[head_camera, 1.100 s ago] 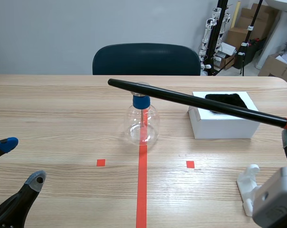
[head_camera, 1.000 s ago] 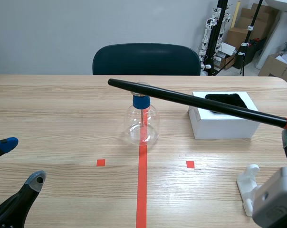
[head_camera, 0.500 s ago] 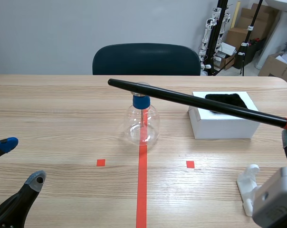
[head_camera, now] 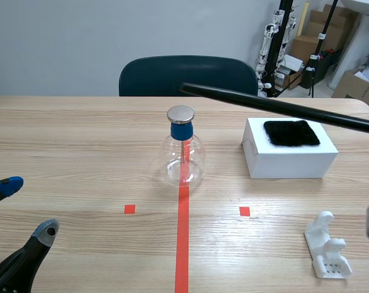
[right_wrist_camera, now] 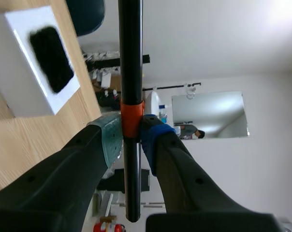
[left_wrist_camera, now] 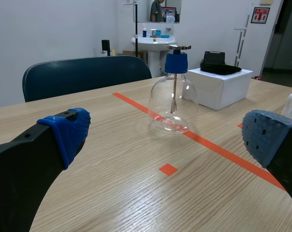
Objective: Do the electroscope experiment. rub the rod on the fur
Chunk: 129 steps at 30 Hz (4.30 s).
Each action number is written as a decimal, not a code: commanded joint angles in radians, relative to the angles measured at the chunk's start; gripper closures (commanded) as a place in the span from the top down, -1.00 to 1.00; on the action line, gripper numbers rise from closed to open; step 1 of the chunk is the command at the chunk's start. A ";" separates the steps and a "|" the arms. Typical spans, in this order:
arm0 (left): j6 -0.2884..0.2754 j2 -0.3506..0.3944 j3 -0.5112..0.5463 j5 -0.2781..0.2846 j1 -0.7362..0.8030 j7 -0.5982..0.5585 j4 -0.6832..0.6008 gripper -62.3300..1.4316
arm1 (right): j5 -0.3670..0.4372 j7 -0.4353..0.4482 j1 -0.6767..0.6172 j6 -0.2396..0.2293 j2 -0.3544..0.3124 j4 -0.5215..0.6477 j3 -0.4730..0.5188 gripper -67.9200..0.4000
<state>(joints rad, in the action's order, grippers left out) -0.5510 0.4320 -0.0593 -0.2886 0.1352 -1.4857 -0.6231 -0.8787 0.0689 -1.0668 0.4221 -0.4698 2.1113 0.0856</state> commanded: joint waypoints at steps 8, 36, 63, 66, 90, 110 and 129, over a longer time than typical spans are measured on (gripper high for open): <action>0.002 0.001 0.003 0.007 -0.005 -0.014 -0.011 1.00 | 0.127 -0.019 0.118 -0.209 -0.056 0.005 0.151 -0.99; 0.002 0.001 0.003 0.007 -0.005 -0.014 -0.011 1.00 | 0.014 0.167 0.913 -0.349 -0.212 -0.658 0.122 -0.99; 0.002 0.001 0.003 0.007 -0.005 -0.015 -0.011 1.00 | -0.206 0.007 1.235 -0.341 -0.548 -0.792 -0.437 -0.99; 0.002 0.001 0.003 0.007 -0.005 -0.014 -0.011 1.00 | -0.206 0.006 1.233 -0.341 -0.581 -0.797 -0.465 -0.99; 0.002 0.001 0.003 0.007 -0.005 -0.014 -0.011 1.00 | -0.142 0.054 1.216 -0.344 -0.564 -0.915 -0.504 -0.99; 0.002 0.001 0.003 0.007 -0.005 -0.014 -0.011 1.00 | -0.138 0.135 1.216 -0.326 -0.619 -0.901 -0.504 -0.99; 0.002 0.001 0.003 0.007 -0.005 -0.014 -0.011 1.00 | -0.138 0.044 1.216 -0.336 -0.586 -0.901 -0.504 -0.99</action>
<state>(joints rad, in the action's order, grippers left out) -0.5510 0.4320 -0.0593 -0.2886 0.1352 -1.4857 -0.6231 -1.0172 0.1486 0.1291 0.0811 -1.0359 1.1961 -0.4274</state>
